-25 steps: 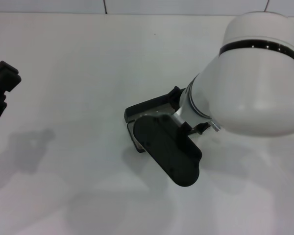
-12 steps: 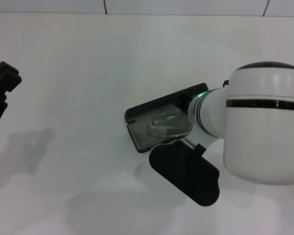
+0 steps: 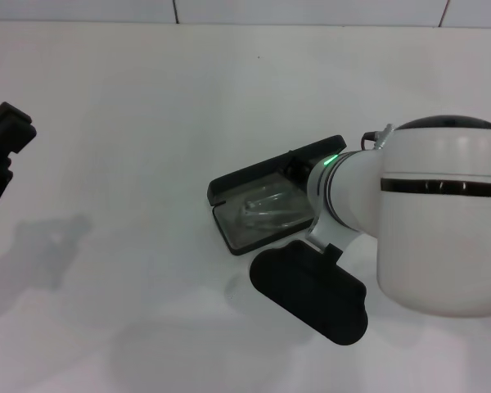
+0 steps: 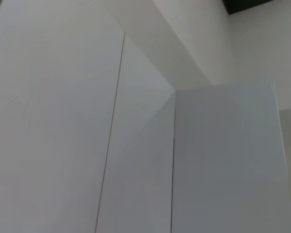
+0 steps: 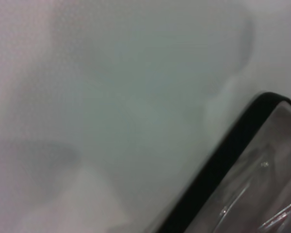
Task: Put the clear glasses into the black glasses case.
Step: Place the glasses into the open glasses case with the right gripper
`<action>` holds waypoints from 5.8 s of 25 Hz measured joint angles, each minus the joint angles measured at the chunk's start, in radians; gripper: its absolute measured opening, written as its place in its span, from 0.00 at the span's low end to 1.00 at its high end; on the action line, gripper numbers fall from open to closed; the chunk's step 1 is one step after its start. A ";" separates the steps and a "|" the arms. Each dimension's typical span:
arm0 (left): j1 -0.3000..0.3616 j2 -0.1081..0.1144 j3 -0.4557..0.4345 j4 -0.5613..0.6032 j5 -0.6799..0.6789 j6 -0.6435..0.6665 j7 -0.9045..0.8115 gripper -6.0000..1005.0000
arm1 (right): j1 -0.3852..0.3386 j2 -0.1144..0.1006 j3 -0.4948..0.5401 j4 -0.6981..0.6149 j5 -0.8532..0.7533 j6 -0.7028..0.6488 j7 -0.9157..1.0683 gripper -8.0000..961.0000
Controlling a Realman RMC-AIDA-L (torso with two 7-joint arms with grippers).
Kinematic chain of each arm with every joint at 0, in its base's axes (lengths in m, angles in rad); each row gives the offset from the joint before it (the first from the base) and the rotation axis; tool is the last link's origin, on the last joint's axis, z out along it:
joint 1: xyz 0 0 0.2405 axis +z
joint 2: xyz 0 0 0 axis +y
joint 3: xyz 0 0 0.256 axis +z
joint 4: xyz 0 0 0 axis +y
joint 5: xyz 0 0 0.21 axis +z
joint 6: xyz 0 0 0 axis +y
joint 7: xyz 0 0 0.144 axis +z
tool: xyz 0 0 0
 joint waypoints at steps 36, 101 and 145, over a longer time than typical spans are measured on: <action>0.003 -0.002 0.000 -0.023 0.000 0.002 0.012 0.10 | -0.009 0.000 -0.048 0.036 -0.024 0.075 -0.001 0.15; 0.015 -0.005 0.003 -0.029 0.013 0.003 0.018 0.10 | -0.164 0.000 0.054 -0.080 -0.024 0.150 -0.080 0.36; 0.015 -0.003 0.000 -0.035 0.008 0.003 0.015 0.10 | -0.296 -0.009 0.127 -0.034 -0.025 0.377 -0.457 0.35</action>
